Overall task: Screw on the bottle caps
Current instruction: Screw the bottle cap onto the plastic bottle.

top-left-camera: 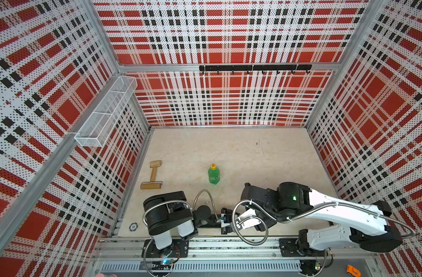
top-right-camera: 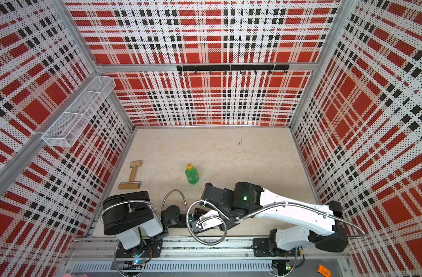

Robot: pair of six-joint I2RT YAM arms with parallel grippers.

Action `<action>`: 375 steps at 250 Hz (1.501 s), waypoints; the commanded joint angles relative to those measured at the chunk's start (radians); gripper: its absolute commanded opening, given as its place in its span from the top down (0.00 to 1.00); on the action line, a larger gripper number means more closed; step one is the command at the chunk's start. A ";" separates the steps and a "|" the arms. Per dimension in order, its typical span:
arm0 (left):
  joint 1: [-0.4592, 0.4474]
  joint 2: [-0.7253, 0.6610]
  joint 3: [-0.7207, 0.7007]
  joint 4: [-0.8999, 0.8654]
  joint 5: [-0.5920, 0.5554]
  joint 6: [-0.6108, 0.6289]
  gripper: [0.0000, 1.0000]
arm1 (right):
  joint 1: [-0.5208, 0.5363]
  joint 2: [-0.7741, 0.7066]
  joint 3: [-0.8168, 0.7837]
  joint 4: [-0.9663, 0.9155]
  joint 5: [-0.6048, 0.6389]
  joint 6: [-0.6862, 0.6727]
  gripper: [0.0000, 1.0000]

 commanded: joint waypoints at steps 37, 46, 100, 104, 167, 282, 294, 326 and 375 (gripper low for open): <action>-0.004 0.011 0.008 0.032 0.008 0.010 0.53 | 0.020 0.022 -0.007 0.012 0.051 0.002 0.58; -0.004 0.012 0.008 0.032 0.008 0.011 0.53 | 0.023 0.025 -0.009 0.015 0.064 0.004 0.60; -0.004 0.000 0.005 0.034 -0.012 0.015 0.54 | 0.026 0.025 -0.036 0.027 0.079 0.054 0.65; -0.004 0.000 0.004 0.034 -0.015 0.016 0.54 | 0.027 0.025 -0.039 0.032 0.080 0.063 0.65; -0.005 -0.029 -0.001 0.036 -0.053 0.024 0.55 | 0.028 0.068 -0.025 0.079 0.009 0.309 0.65; -0.002 -0.061 -0.011 0.039 -0.105 0.025 0.56 | 0.028 0.045 -0.125 0.224 -0.035 0.825 0.66; -0.001 -0.063 -0.011 0.039 -0.110 0.025 0.56 | 0.028 0.053 -0.116 0.208 -0.028 0.869 0.66; 0.001 -0.063 -0.008 0.038 -0.110 0.024 0.57 | 0.028 0.087 -0.075 0.165 -0.002 0.976 0.66; 0.007 -0.057 -0.010 0.038 -0.108 0.015 0.57 | 0.028 0.042 -0.057 0.220 0.024 1.081 0.53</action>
